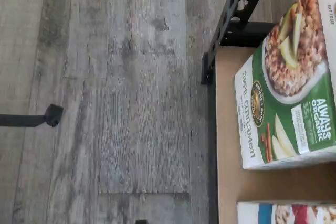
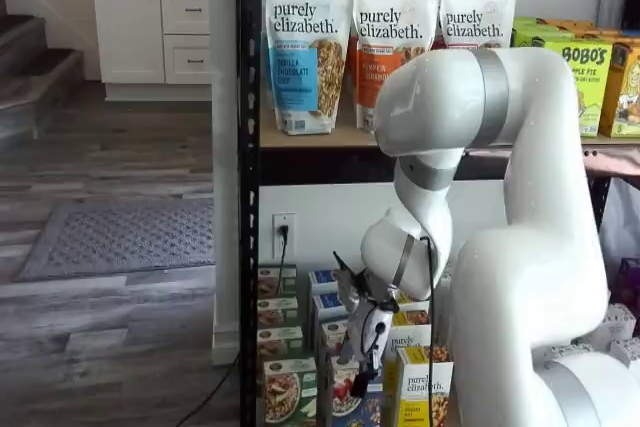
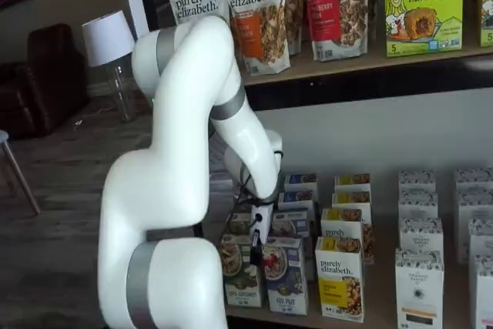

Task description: Pick up the blue and white box that is on the bottom shelf, the second box from the left

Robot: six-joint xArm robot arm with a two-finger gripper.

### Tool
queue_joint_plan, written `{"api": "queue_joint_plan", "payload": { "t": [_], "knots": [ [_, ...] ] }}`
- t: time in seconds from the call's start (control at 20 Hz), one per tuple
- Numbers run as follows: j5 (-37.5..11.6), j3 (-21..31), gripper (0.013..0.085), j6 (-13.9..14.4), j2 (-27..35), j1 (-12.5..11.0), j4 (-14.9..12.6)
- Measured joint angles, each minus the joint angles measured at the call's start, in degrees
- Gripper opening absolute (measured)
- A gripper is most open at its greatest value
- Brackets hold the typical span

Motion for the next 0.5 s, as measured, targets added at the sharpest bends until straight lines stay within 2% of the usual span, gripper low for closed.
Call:
{"api": "queue_joint_plan", "payload": {
  "t": [0.15, 0.35, 0.5],
  "knots": [
    [0.60, -0.95, 0.0850, 4.30, 1.17, 0.34, -4.57],
    [-0.22, -1.55, 0.0850, 3.64, 2.45, 1.10, -3.23],
    [-1.49, -1.55, 0.0850, 1.17, 2.92, 1.59, -0.13]
  ]
}}
